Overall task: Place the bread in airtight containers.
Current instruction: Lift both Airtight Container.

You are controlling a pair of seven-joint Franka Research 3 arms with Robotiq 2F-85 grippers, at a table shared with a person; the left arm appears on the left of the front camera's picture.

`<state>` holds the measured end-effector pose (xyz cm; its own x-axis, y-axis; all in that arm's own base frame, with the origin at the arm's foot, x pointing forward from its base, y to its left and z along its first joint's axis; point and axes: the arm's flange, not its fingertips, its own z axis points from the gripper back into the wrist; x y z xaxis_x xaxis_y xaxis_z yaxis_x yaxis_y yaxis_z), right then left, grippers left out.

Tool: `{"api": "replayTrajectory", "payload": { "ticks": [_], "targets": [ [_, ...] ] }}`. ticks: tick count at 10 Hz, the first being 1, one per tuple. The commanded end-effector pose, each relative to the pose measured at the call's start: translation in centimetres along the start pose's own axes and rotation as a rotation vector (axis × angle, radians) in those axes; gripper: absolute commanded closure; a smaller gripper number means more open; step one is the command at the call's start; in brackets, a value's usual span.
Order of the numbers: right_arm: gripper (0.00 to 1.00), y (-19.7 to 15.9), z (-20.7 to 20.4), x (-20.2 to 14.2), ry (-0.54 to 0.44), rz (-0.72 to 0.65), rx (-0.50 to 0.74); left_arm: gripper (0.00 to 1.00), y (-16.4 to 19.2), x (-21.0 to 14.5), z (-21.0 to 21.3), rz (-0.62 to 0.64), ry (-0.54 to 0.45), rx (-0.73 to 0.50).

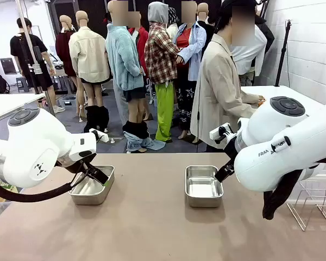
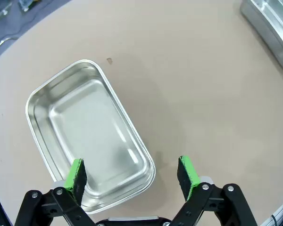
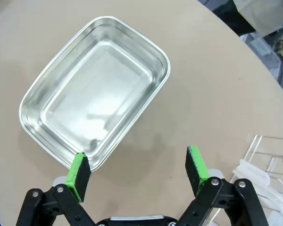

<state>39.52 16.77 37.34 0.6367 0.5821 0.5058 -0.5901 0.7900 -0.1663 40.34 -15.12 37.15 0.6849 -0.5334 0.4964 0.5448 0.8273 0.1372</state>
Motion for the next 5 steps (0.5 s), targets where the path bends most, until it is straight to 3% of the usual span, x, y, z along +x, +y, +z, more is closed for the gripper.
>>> {"api": "replayTrajectory", "payload": {
  "ticks": [1,5],
  "targets": [
    [0.0,0.0,0.0,0.0,0.0,0.0,0.0,0.0,0.0,0.0,0.0,0.0,0.0,0.0],
    [0.0,0.0,0.0,0.0,0.0,0.0,0.0,0.0,0.0,0.0,0.0,0.0,0.0,0.0]
  ]
}}
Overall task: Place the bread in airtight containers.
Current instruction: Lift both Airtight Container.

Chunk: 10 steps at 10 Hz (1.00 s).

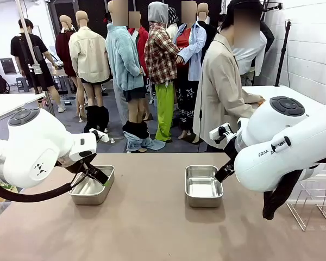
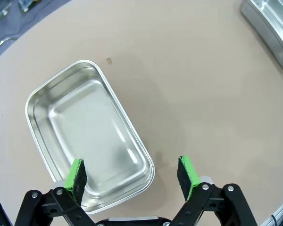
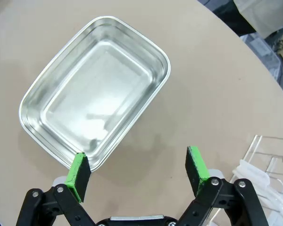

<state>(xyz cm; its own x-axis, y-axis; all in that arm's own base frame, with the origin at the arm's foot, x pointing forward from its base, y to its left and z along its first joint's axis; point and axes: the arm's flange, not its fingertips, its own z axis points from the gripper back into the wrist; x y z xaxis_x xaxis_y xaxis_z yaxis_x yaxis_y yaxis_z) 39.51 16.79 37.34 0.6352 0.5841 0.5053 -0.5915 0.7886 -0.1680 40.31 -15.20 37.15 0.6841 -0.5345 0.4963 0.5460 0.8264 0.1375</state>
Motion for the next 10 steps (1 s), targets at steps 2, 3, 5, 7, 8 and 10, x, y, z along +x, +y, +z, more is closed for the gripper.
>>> {"api": "replayTrajectory", "payload": {
  "ticks": [2,3,5,7,8,10],
  "targets": [
    [0.0,0.0,0.0,0.0,0.0,-0.003,0.0,0.0,0.1,0.0,0.0,0.001,0.0,0.001],
    [0.0,0.0,0.0,0.0,0.0,-0.003,0.0,0.0,0.1,0.0,0.0,0.001,0.0,0.001],
    [0.0,0.0,0.0,0.0,0.0,-0.003,0.0,0.0,0.1,0.0,0.0,0.001,0.0,0.001],
    [0.0,0.1,0.7,1.0,-0.027,0.009,-0.021,0.0,0.2,1.1,1.4,-0.049,-0.025,0.006],
    [0.0,-0.5,2.6,2.2,-0.098,0.002,-0.044,0.0,1.0,2.5,3.8,-0.087,-0.078,0.044],
    [0.0,-3.7,7.5,3.3,-0.253,-0.061,-0.155,0.0,3.8,3.9,9.5,-0.113,-0.131,0.184]
  ]
}}
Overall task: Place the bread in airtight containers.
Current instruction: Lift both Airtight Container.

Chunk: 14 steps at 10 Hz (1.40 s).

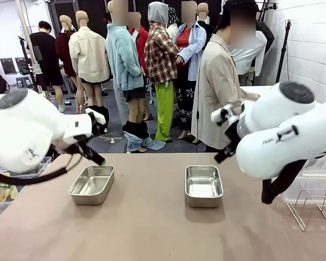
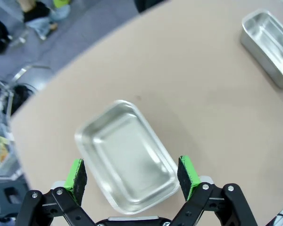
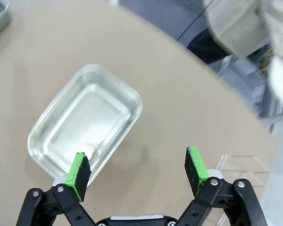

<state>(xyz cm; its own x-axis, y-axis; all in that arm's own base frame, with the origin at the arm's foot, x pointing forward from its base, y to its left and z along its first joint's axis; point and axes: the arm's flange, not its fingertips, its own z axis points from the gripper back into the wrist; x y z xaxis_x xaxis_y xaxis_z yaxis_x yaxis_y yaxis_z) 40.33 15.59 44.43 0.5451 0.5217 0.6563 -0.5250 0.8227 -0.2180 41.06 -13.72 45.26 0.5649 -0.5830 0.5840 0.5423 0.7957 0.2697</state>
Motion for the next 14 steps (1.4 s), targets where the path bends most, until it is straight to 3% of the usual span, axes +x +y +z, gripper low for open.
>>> {"api": "replayTrajectory", "payload": {
  "ticks": [1,3,6,8,11,12,14],
  "targets": [
    [0.0,-4.2,3.5,0.5,-0.111,-0.101,-0.144,0.0,3.6,0.3,5.4,0.023,-0.012,0.136],
    [0.0,-12.2,7.5,-0.8,-0.136,-0.29,-0.231,0.0,8.5,-1.8,11.3,0.126,0.001,0.229],
    [0.0,-21.4,11.1,-6.6,-0.109,-0.593,-0.45,0.0,13.4,-6.7,16.9,0.252,-0.025,0.236],
    [0.0,-25.8,11.2,-10.8,-0.089,-0.75,-0.448,0.0,15.2,-10.1,19.8,0.343,-0.037,0.263],
    [0.0,-26.3,9.9,-13.4,-0.114,-0.783,-0.417,0.0,15.5,-10.7,20.9,0.395,-0.046,0.211],
    [0.0,-27.0,11.2,-13.7,-0.057,-0.765,-0.462,0.0,17.3,-9.9,21.4,0.375,-0.054,0.258],
    [0.0,-27.0,11.2,-13.7,-0.057,-0.765,-0.462,0.0,17.3,-9.9,21.4,0.375,-0.054,0.258]
  ]
}}
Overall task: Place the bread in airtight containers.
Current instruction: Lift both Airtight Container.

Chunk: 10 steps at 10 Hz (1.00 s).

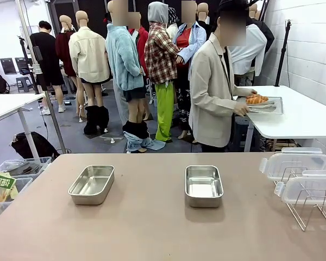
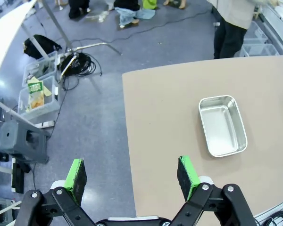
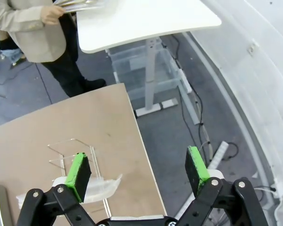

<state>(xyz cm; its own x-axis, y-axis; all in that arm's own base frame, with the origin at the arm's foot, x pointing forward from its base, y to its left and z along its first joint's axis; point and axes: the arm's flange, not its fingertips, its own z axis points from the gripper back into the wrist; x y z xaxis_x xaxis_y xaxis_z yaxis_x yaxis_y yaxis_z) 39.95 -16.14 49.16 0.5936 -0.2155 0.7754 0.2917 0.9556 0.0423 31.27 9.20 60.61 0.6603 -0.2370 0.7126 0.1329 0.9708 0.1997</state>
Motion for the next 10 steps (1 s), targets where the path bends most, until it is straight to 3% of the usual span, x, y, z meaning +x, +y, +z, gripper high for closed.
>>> {"api": "replayTrajectory", "payload": {
  "ticks": [1,10],
  "targets": [
    [0.0,-0.16,0.34,0.09,0.003,0.008,-0.006,0.0,0.11,0.1,-0.21,-0.006,-0.006,0.009],
    [0.0,-0.16,0.34,0.09,0.003,0.008,-0.006,0.0,0.11,0.1,-0.21,-0.006,-0.006,0.009]
  ]
}}
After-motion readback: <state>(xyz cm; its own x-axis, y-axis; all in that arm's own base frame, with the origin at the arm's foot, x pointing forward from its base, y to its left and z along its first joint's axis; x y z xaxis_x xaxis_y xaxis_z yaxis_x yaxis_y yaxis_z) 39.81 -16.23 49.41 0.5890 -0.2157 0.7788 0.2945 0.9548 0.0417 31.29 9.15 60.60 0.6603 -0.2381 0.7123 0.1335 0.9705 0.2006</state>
